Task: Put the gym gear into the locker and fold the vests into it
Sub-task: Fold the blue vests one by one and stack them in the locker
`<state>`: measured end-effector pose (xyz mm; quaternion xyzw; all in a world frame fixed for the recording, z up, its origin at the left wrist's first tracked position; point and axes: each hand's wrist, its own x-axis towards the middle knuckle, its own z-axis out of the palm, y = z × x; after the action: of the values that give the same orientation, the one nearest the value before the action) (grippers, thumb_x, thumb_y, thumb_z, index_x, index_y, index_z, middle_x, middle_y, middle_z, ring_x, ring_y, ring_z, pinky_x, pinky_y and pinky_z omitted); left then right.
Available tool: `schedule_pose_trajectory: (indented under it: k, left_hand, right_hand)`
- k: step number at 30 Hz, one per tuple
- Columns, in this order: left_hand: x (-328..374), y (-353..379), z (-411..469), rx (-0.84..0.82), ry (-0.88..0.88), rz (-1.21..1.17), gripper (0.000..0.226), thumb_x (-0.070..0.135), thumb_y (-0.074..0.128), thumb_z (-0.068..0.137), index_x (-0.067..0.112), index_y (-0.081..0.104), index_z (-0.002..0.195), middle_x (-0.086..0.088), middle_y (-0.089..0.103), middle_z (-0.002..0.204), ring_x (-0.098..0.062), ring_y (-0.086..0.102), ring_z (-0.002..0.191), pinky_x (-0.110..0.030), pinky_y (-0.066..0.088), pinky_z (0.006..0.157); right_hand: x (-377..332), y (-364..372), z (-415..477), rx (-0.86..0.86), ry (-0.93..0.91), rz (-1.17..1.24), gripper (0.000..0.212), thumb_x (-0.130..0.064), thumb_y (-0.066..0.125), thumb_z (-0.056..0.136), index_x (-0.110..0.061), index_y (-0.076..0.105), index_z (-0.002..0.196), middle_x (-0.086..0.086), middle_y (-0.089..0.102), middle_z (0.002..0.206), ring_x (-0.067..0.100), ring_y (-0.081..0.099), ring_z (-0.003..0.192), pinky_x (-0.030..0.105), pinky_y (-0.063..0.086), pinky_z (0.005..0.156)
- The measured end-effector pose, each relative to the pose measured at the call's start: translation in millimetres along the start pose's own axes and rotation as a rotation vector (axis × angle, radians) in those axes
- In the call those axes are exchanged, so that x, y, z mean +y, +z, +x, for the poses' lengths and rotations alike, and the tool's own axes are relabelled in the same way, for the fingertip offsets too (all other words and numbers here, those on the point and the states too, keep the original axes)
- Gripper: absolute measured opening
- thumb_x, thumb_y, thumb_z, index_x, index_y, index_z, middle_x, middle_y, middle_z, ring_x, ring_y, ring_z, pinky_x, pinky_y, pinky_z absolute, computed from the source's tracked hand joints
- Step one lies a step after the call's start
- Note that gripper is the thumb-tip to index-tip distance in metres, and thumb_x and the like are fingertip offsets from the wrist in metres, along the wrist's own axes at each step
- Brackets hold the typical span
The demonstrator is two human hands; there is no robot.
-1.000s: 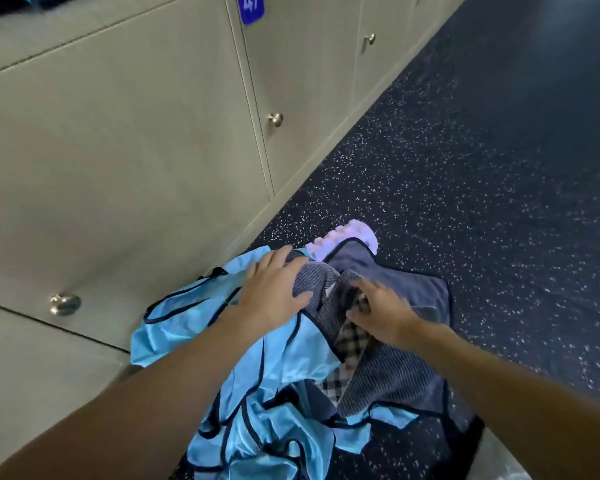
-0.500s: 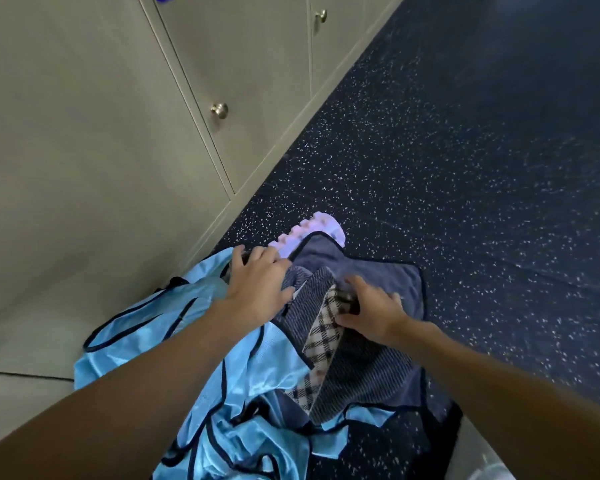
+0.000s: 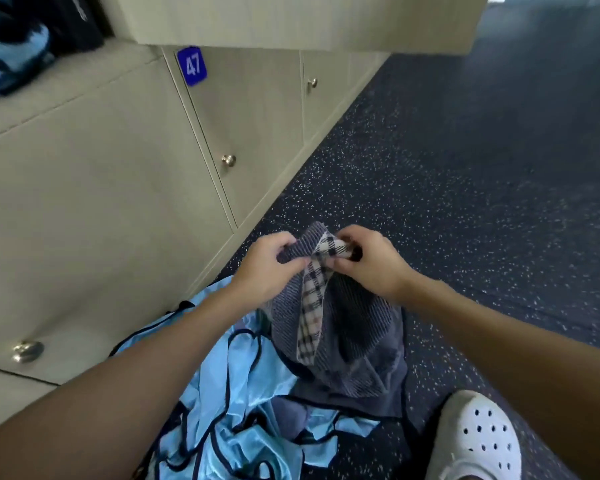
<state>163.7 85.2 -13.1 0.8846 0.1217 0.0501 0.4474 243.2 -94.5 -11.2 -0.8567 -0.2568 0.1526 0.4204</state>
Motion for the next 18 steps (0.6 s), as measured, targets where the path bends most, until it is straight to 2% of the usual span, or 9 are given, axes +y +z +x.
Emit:
schedule_pose_trajectory:
  k: [3, 5, 7, 8, 10, 13, 15, 16, 18]
  left_hand:
    - [46, -39, -8, 0.070, 0.043, -0.085, 0.005, 0.008, 0.068, 0.091, 0.009, 0.064, 0.088, -0.013, 0.071, 0.086, -0.032, 0.070, 0.083, -0.046, 0.056, 0.074]
    - [75, -66, -15, 0.150, 0.092, -0.113, 0.012, 0.008, 0.067, 0.092, 0.015, 0.062, 0.084, -0.004, 0.069, 0.079, -0.019, 0.070, 0.074, -0.034, 0.058, 0.066]
    - [105, -92, -25, 0.226, 0.149, -0.146, 0.015, 0.006, 0.066, 0.092, 0.016, 0.060, 0.083, 0.005, 0.065, 0.075, 0.001, 0.064, 0.064, -0.016, 0.049, 0.056]
    - [121, -105, -31, 0.253, 0.171, -0.160, 0.012, 0.006, 0.065, 0.093, 0.014, 0.060, 0.085, 0.006, 0.064, 0.075, 0.007, 0.061, 0.059, -0.012, 0.046, 0.055]
    - [148, -129, -45, 0.291, 0.212, -0.165, 0.005, 0.010, 0.066, 0.093, 0.006, 0.063, 0.091, 0.002, 0.065, 0.076, 0.005, 0.059, 0.059, -0.015, 0.046, 0.057]
    - [181, -163, -69, 0.370, 0.298, -0.155, 0.019, 0.017, 0.067, 0.093, -0.001, 0.065, 0.096, -0.017, 0.068, 0.084, -0.009, 0.060, 0.071, -0.028, 0.046, 0.065]
    - [194, -180, -85, 0.429, 0.339, -0.118, 0.021, 0.019, 0.068, 0.093, -0.001, 0.067, 0.095, -0.015, 0.067, 0.086, -0.008, 0.057, 0.071, -0.024, 0.045, 0.064]
    - [198, -188, -94, 0.453, 0.351, -0.102, 0.020, 0.019, 0.068, 0.093, -0.001, 0.068, 0.093, -0.012, 0.067, 0.085, -0.007, 0.057, 0.072, -0.022, 0.046, 0.066]
    - [199, -199, -109, 0.480, 0.365, -0.102, 0.019, 0.018, 0.067, 0.094, 0.001, 0.069, 0.087, -0.012, 0.070, 0.088, -0.011, 0.061, 0.079, -0.031, 0.050, 0.074]
  right_hand:
    - [-40, -35, -4, -0.016, -0.034, -0.062, 0.031, -0.029, 0.079, 0.080, -0.027, 0.062, 0.105, -0.009, 0.067, 0.095, 0.016, 0.065, 0.093, 0.037, 0.053, 0.085]
    - [-68, -60, -13, -0.004, -0.047, -0.143, 0.023, -0.029, 0.078, 0.080, -0.032, 0.059, 0.091, -0.009, 0.067, 0.090, 0.022, 0.064, 0.094, 0.048, 0.050, 0.090]
    - [-97, -84, -24, 0.034, -0.090, -0.177, 0.020, -0.027, 0.075, 0.085, -0.029, 0.056, 0.080, -0.005, 0.064, 0.081, 0.023, 0.063, 0.084, 0.041, 0.050, 0.079]
    - [-114, -95, -32, 0.055, -0.124, -0.172, 0.021, -0.025, 0.074, 0.087, -0.027, 0.055, 0.077, -0.003, 0.062, 0.077, 0.021, 0.061, 0.077, 0.035, 0.048, 0.070]
    - [-147, -113, -48, 0.095, -0.198, -0.170, 0.024, -0.021, 0.071, 0.089, -0.023, 0.053, 0.074, -0.003, 0.058, 0.071, 0.016, 0.056, 0.069, 0.030, 0.042, 0.058]
    - [-196, -128, -75, 0.161, -0.306, -0.113, 0.027, -0.016, 0.070, 0.089, -0.020, 0.050, 0.071, -0.007, 0.052, 0.065, 0.002, 0.052, 0.060, 0.020, 0.038, 0.052]
    - [-221, -132, -91, 0.176, -0.362, -0.027, 0.028, -0.014, 0.069, 0.089, -0.016, 0.050, 0.070, -0.006, 0.050, 0.064, -0.005, 0.047, 0.051, 0.012, 0.034, 0.048]
    - [-232, -131, -98, 0.168, -0.376, 0.022, 0.024, -0.015, 0.069, 0.090, -0.012, 0.052, 0.073, -0.004, 0.052, 0.065, -0.005, 0.047, 0.051, 0.012, 0.035, 0.048]
    - [-248, -127, -109, 0.152, -0.382, 0.114, 0.020, -0.018, 0.069, 0.090, -0.004, 0.058, 0.082, 0.002, 0.057, 0.071, 0.002, 0.053, 0.059, 0.018, 0.040, 0.054]
